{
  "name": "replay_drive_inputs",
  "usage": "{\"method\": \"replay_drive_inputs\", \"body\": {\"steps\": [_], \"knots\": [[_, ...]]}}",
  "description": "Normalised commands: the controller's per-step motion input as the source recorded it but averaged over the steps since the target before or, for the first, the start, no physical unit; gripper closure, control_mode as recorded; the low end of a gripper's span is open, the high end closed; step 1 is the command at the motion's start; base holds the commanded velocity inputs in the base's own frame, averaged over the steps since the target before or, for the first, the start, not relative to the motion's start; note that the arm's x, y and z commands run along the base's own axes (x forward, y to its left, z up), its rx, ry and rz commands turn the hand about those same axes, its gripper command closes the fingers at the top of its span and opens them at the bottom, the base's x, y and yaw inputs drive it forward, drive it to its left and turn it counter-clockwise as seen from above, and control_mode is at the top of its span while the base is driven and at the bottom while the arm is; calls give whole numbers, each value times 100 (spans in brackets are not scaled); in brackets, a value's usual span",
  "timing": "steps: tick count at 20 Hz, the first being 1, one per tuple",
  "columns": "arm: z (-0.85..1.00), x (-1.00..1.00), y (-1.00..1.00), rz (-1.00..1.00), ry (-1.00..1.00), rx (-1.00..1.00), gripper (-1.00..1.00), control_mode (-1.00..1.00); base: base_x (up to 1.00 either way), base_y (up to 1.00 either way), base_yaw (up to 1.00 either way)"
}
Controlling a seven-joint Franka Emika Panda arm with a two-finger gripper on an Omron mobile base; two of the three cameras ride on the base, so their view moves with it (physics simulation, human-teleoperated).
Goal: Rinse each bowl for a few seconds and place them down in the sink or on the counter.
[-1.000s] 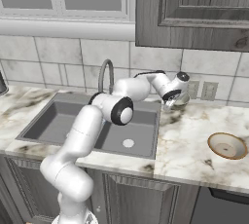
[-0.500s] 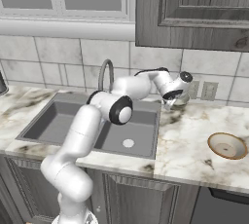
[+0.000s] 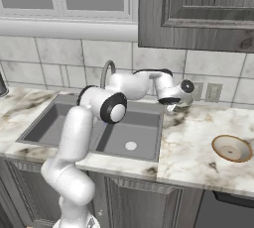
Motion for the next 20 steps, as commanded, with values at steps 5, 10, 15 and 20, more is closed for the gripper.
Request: {"method": "replay_drive_inputs", "body": {"steps": [5, 10, 15, 20], "knots": [[17, -35, 22, 0, -15, -6, -100, -100, 0, 0, 0], [42, -26, 3, -1, -6, -2, -100, -100, 0, 0, 0], [40, -29, 0, -2, -3, -1, -100, -100, 0, 0, 0], [35, -35, 1, -8, 0, -3, -100, -100, 0, 0, 0]]}}
